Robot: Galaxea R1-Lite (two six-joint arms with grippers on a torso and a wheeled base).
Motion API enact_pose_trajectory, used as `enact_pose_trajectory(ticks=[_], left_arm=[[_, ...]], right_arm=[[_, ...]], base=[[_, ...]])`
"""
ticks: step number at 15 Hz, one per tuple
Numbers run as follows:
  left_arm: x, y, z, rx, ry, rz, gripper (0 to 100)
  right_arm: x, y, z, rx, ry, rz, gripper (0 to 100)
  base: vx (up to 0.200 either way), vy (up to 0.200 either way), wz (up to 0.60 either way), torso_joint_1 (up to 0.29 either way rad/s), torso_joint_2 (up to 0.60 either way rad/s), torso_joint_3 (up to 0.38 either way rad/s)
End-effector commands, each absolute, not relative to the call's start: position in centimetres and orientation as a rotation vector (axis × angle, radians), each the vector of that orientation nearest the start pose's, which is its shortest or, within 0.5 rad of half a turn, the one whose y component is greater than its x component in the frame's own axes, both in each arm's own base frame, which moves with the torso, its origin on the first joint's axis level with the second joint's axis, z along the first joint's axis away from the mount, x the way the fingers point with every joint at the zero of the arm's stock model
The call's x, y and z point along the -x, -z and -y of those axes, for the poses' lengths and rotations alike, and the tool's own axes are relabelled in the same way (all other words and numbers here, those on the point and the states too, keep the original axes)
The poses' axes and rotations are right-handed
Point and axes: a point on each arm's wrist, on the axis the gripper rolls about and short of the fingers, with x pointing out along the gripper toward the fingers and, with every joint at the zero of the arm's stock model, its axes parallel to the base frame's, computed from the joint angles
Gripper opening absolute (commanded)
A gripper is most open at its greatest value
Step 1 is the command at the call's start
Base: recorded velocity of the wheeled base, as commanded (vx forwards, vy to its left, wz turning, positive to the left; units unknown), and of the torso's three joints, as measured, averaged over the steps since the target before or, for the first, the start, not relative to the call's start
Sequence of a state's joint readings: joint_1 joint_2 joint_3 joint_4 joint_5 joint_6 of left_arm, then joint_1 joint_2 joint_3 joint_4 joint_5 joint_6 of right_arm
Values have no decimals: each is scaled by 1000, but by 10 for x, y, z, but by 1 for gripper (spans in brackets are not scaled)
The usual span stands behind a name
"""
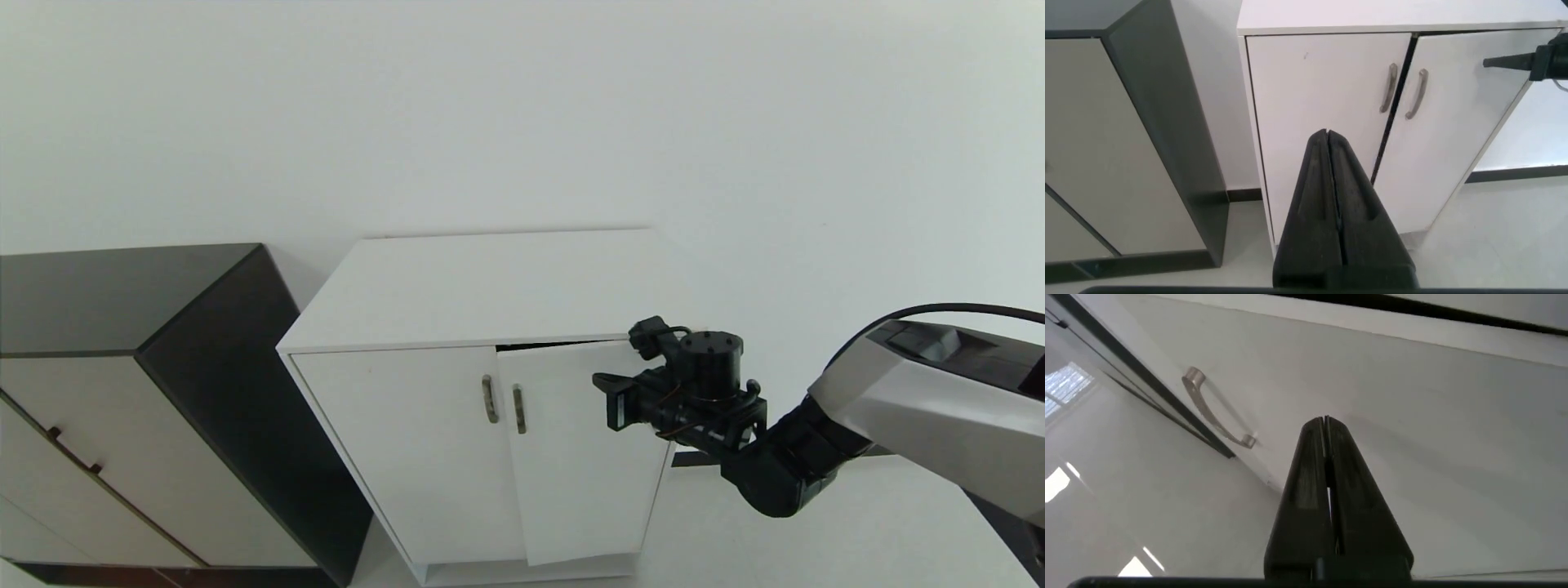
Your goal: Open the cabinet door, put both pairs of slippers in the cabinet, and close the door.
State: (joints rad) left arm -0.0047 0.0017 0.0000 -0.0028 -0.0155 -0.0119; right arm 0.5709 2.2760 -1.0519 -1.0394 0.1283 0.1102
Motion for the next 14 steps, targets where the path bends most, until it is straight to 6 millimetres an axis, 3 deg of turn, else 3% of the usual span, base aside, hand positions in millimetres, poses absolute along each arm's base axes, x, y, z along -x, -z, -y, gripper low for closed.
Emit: enact_pose_trajectory(ticks=[1, 9, 14], left_arm=[[23, -76, 0, 14, 20, 1, 0], [23, -76, 0, 14, 20, 1, 0], [23, -76, 0, 12, 20, 1, 0]], right_arm=[[-362, -67, -235, -65, -685, -220, 0], [-369, -55, -239, -62, -682, -232, 0], [-374, -57, -239, -66, -679, -218, 0]], base=[[0, 0, 0, 0, 0, 0], [0, 0, 0, 0, 0, 0], [0, 0, 0, 0, 0, 0]])
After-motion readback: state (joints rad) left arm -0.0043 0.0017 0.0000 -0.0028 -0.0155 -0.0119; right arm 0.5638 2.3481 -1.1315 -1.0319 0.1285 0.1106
